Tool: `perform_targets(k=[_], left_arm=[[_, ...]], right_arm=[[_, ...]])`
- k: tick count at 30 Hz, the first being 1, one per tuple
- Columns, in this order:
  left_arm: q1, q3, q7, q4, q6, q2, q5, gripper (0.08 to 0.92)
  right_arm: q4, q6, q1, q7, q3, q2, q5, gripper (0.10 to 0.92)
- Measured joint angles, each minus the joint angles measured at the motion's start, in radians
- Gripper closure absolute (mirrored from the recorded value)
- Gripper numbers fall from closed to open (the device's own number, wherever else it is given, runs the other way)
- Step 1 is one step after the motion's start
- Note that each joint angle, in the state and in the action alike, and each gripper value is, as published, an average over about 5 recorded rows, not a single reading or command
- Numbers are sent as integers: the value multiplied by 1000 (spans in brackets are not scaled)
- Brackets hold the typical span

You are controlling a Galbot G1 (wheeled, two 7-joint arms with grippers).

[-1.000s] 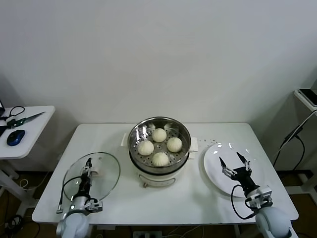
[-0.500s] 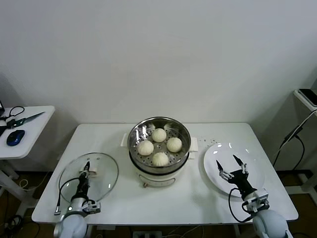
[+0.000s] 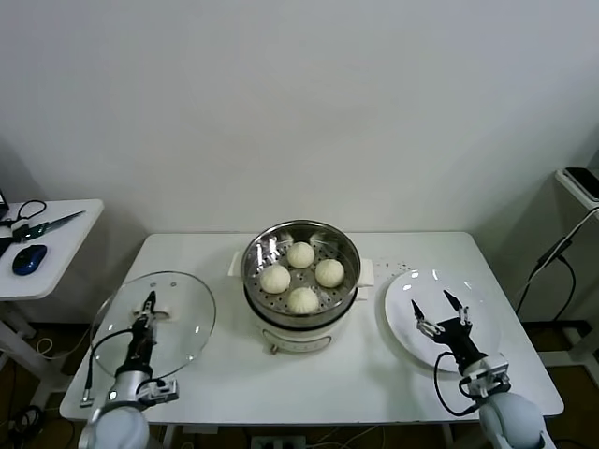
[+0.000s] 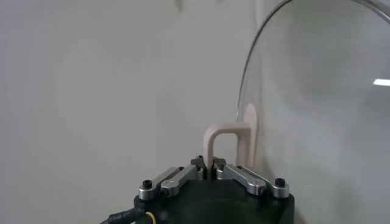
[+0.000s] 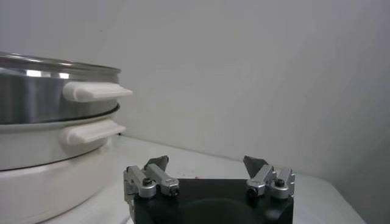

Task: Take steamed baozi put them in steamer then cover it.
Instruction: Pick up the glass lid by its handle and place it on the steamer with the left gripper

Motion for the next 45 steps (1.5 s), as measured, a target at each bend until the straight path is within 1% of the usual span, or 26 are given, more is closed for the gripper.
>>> perform_targets(k=[7,13,17,20,24,27,31,35,40,45], left_arm=[[91,10,57,-201,116,61,-26,846],[114,42,100,-337,231,136,-49,846],[95,90,134,-395,310,203,-56,846],[58,144,174,-424,364,243,-51,846],[-20,243,261,-448,424,263,-13,846],[-92,329,345,-455,463,252,32,846],[-196,442,455,-448,509,217,92,846],[-296,539,536,-419,545,173,138,846],[-396,626,589,-364,571,100,179,846],[-461,696,602,-294,575,15,201,846]], right_arm=[[-25,10,15,-3,-1,-4,-14,203],[-48,16,31,-3,-9,-12,-27,203],[-65,18,44,-1,-18,-17,-32,203],[-75,18,51,-2,-22,-19,-35,203],[-88,22,59,-4,-23,-18,-41,203],[-97,25,64,-4,-23,-13,-49,203],[-109,30,68,-4,-20,-5,-60,203],[-118,34,67,-4,-14,0,-71,203],[-122,39,61,-4,-4,3,-79,203],[-125,45,52,-5,9,3,-83,203]])
